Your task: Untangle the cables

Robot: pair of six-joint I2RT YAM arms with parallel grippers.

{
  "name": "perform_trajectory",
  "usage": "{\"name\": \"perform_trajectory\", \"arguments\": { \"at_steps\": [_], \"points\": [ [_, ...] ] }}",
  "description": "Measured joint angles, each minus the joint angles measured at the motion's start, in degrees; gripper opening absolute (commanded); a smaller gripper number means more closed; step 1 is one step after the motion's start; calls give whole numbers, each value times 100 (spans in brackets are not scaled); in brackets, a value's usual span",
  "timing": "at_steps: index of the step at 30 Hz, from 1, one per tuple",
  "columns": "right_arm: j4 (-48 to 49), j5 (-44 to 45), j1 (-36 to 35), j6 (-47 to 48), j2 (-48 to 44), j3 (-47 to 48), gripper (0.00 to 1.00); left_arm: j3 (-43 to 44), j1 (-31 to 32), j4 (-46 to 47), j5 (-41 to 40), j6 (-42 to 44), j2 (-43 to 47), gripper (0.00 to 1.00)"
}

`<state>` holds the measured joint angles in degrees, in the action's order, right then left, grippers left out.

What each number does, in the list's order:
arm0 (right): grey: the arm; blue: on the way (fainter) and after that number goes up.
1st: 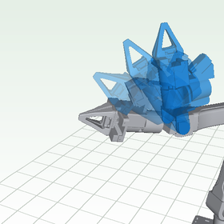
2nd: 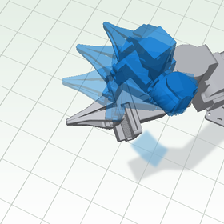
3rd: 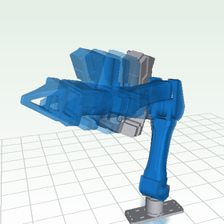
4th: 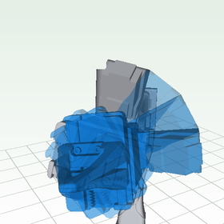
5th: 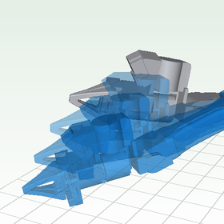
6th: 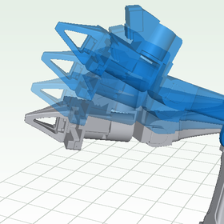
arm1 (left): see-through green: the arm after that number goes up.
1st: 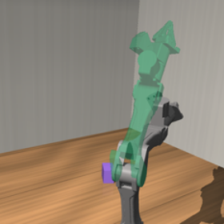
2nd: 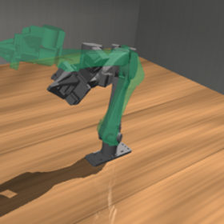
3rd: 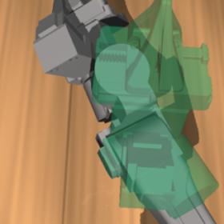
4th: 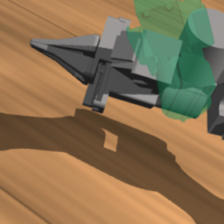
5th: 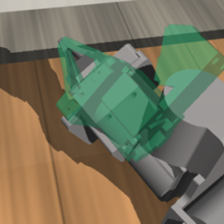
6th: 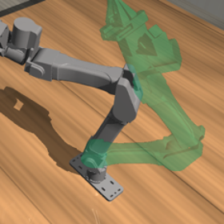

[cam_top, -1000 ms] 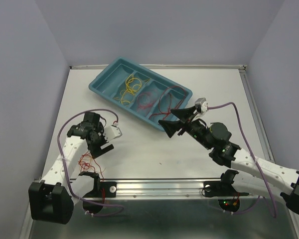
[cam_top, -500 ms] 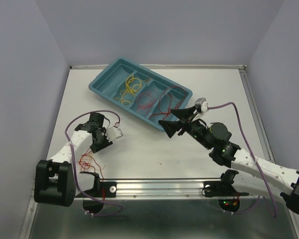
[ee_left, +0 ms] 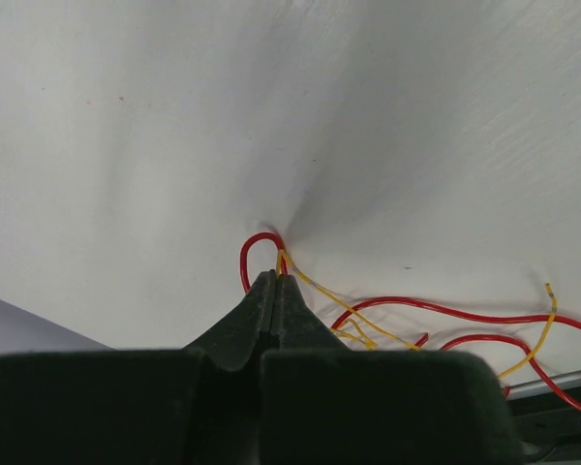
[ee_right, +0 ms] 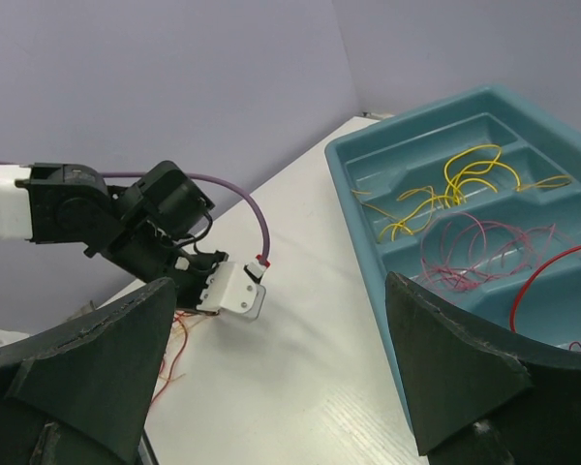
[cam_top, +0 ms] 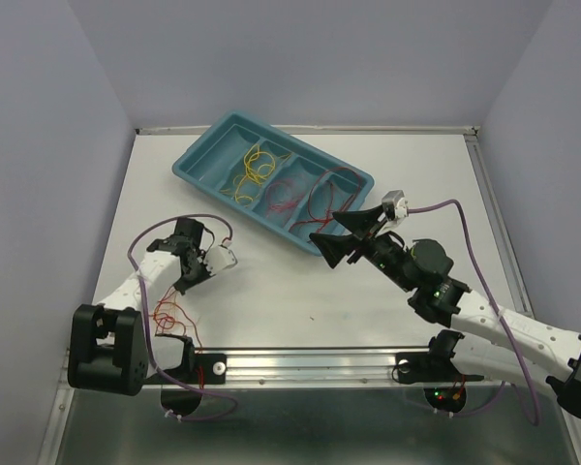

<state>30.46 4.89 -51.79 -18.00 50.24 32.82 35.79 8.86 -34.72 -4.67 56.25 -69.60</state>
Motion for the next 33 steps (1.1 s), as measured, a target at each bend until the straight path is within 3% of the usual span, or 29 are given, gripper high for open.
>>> {"name": "perform_trajectory", "arguments": {
  "at_steps": [6, 16, 27, 33],
  "points": [
    [2, 4, 0, 2, 42, 0, 93, 931, 225, -409, 636, -129, -55, 0],
    [2, 153, 2, 22, -184, -160, 93, 2671, 2192, -52, 1165, -1449, -944, 0],
    [20, 649, 2, 22, -446, -293, 96, 5171, 2238, -306, 1532, -2455, -1108, 0],
    [120, 564, 2, 28, 122, -293, 96, 5755, 2251, -623, 1690, -2811, -553, 0]
  ]
}}
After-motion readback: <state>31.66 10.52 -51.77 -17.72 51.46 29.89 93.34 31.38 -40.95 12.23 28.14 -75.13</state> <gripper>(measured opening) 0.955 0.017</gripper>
